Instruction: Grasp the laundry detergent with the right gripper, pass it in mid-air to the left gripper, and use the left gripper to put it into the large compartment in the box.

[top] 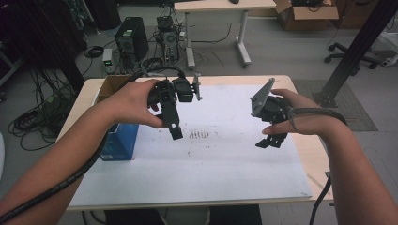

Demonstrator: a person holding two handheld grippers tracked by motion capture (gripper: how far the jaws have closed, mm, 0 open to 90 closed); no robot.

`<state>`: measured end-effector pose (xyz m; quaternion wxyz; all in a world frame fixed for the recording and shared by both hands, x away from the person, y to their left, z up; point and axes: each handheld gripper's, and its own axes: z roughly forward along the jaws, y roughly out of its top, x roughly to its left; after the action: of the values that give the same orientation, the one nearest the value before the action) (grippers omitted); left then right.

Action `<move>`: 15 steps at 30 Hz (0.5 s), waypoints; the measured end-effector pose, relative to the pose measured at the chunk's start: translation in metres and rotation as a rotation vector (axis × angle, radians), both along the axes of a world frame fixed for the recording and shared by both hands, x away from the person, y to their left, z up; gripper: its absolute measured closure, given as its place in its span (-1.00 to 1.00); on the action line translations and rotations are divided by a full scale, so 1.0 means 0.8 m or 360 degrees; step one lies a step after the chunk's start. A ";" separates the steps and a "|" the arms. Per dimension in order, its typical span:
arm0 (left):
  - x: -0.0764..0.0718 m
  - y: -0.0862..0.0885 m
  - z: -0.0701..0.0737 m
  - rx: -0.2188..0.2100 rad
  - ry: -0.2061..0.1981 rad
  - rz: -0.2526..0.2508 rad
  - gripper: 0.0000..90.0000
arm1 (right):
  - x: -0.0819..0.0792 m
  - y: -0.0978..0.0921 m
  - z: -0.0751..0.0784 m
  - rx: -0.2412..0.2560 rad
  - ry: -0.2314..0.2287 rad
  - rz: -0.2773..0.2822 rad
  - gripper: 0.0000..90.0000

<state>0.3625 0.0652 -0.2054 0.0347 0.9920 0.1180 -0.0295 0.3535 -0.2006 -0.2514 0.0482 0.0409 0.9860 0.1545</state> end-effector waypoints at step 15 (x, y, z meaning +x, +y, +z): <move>0.017 -0.003 -0.018 0.0093 0.0020 -0.0081 -1.00 | 0.025 0.006 -0.008 -0.0053 0.0056 0.0026 -0.92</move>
<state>0.3763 0.0628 -0.2194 0.0043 0.9950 0.0936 -0.0331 0.3734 -0.1957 -0.2578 0.0303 0.0347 0.9894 0.1377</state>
